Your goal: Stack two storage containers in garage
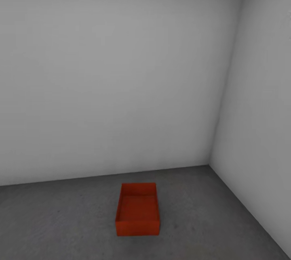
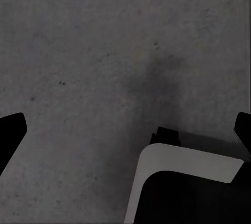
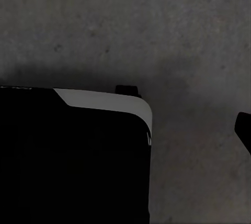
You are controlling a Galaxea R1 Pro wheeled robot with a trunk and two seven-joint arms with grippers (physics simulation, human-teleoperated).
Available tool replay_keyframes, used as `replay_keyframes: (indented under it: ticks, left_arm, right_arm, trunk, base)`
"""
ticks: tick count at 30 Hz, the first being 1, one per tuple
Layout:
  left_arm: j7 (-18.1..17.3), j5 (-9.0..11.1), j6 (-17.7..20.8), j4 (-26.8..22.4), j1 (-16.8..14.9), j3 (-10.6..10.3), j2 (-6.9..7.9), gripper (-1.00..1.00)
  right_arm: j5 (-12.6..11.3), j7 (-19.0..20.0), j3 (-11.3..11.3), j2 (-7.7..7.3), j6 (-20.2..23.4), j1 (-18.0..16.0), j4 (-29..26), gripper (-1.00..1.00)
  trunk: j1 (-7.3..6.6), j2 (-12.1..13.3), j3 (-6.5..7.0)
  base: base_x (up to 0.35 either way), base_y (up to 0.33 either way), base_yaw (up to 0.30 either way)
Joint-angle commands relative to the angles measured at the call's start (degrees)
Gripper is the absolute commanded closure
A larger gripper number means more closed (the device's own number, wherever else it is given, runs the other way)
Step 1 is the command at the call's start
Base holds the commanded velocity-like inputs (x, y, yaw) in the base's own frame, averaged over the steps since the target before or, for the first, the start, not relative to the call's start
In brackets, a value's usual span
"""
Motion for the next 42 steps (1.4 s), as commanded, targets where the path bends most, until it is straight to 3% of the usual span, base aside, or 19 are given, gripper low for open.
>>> replay_keyframes:
  ticks: [1, 7, 26, 42]
  left_arm:
    - [0.1, 0.5, -0.2, -0.1, 0.0, -0.5, -0.03, -1.00]
    - [0.1, 0.7, -0.1, -2.0, 0.0, -0.2, -0.39, -1.00]
    - [0.1, 1.1, -0.1, -1.3, 0.0, 0.0, -1.48, -1.00]
    - [-0.2, 1.2, 0.0, 1.6, 0.0, 0.0, -2.18, -1.00]
  right_arm:
    - [0.0, -0.3, 0.5, 0.02, -0.3, -0.1, 0.2, -1.00]
    - [0.0, -0.3, 0.5, 0.02, -0.2, -0.1, 0.1, -1.00]
    - [0.0, -0.3, 0.5, 0.02, -0.2, -0.1, 0.1, -1.00]
    - [0.9, -0.6, 0.8, 0.04, -0.1, -0.1, 0.1, -1.00]
  trunk:
    - [0.01, 0.0, 0.02]
    - [0.01, 0.0, 0.57]
    - [0.01, 0.0, 2.25]
    - [0.01, 0.0, 2.50]
  base:
    - [0.000, 0.000, 0.000]
    - [0.000, 0.000, 0.000]
    - [0.000, 0.000, 0.000]
    - [0.000, 0.000, 0.000]
